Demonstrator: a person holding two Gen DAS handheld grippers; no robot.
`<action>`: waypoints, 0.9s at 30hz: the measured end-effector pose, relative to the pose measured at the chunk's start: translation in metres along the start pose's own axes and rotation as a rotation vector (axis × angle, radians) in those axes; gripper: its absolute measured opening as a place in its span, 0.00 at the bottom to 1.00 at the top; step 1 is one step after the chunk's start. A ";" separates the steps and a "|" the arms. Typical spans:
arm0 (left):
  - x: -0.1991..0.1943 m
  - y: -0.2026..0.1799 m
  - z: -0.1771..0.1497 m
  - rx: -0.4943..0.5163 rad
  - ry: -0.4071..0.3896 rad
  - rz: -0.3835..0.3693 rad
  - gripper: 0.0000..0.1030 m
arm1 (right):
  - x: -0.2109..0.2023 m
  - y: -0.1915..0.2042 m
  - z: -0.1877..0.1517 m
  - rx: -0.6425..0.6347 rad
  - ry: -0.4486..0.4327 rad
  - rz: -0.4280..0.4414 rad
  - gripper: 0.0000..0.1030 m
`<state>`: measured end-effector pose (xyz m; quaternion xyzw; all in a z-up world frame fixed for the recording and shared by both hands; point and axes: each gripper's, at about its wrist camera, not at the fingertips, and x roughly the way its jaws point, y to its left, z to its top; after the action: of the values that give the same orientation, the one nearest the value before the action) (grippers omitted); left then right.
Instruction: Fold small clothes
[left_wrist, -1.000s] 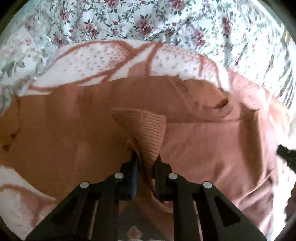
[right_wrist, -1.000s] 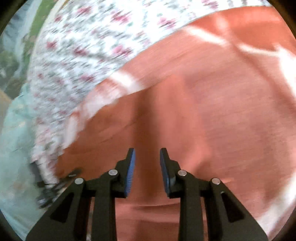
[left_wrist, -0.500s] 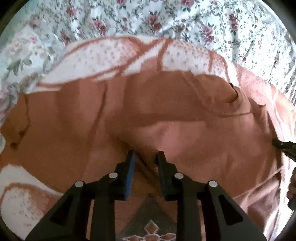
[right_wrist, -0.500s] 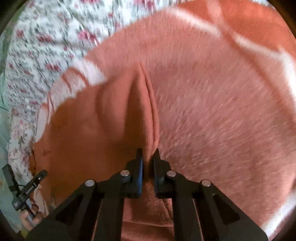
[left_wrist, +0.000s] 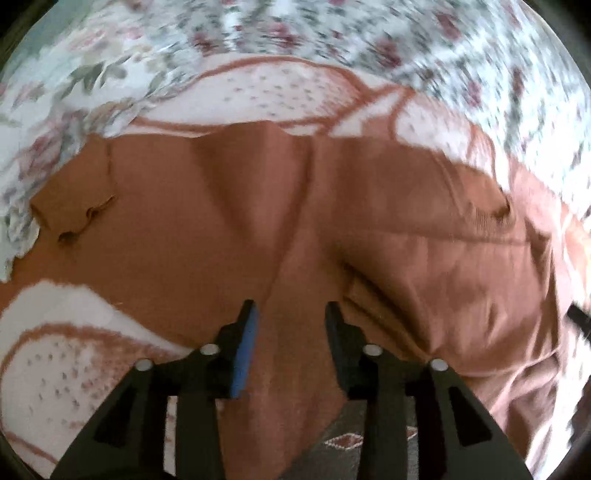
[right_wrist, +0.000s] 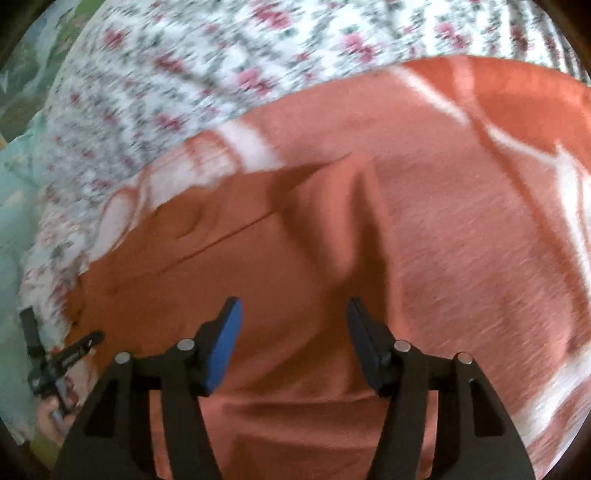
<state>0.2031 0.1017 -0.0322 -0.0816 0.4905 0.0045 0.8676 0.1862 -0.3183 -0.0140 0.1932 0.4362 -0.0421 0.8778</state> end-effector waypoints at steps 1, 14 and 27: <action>0.002 0.000 0.004 -0.009 0.010 -0.012 0.38 | 0.005 0.008 -0.005 0.001 0.023 0.039 0.58; -0.030 0.080 0.046 -0.043 -0.110 0.183 0.51 | 0.033 0.086 -0.051 -0.141 0.213 0.209 0.58; 0.058 0.161 0.096 0.034 0.028 0.381 0.48 | 0.025 0.074 -0.054 -0.080 0.227 0.174 0.58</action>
<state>0.3001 0.2707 -0.0549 0.0275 0.5092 0.1592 0.8453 0.1791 -0.2273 -0.0399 0.1987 0.5157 0.0738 0.8301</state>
